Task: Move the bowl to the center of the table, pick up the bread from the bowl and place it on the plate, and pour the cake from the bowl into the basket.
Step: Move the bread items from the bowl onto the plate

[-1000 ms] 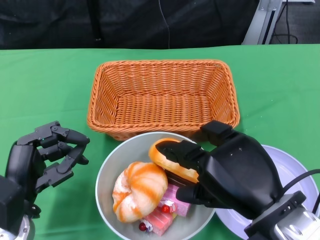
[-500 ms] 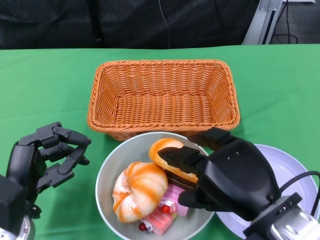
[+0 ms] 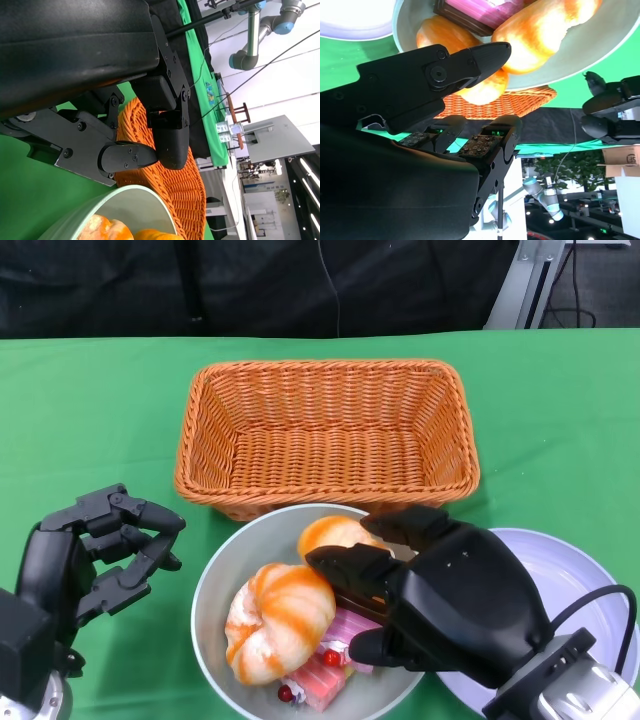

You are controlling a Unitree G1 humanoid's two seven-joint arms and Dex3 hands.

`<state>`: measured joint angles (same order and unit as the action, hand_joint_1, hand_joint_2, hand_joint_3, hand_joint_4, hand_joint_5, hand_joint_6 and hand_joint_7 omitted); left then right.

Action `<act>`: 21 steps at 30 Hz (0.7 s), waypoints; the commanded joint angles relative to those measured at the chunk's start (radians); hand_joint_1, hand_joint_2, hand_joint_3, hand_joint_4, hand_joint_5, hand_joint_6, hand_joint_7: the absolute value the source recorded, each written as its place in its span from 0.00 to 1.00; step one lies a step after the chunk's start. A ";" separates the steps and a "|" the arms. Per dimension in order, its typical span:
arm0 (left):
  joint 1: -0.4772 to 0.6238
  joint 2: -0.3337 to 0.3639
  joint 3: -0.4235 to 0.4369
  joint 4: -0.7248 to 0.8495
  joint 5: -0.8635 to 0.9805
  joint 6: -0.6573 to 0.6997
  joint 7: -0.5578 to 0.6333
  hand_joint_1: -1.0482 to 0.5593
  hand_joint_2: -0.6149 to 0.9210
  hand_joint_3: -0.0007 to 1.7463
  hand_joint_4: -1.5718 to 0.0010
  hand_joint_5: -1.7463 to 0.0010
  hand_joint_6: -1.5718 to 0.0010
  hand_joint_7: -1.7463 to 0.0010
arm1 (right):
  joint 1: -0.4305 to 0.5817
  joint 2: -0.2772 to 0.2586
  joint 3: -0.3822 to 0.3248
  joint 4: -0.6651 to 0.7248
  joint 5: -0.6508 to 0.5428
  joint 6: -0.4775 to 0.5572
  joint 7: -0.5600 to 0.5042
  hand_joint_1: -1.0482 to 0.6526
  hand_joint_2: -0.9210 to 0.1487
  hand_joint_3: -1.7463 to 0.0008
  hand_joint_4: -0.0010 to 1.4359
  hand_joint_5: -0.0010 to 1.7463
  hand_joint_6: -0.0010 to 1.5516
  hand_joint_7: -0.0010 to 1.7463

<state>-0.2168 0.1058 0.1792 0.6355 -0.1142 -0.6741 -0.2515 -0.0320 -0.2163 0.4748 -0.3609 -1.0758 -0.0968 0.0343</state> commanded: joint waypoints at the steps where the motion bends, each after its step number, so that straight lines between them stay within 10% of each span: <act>1: 0.007 0.018 -0.002 0.002 0.019 -0.015 0.022 0.52 0.93 0.26 0.43 0.30 0.38 0.49 | -0.012 -0.008 -0.008 0.017 0.020 -0.014 -0.016 0.17 0.02 1.00 0.61 0.06 0.42 0.00; 21: 0.010 0.022 -0.009 0.001 0.010 -0.017 0.015 0.52 0.95 0.22 0.42 0.32 0.37 0.50 | -0.021 -0.004 0.015 0.048 -0.013 -0.004 -0.005 0.16 0.02 1.00 0.62 0.03 0.40 0.00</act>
<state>-0.2165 0.1064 0.1661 0.6354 -0.0969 -0.6770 -0.2330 -0.0394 -0.2158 0.4911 -0.3187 -1.0797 -0.1095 0.0255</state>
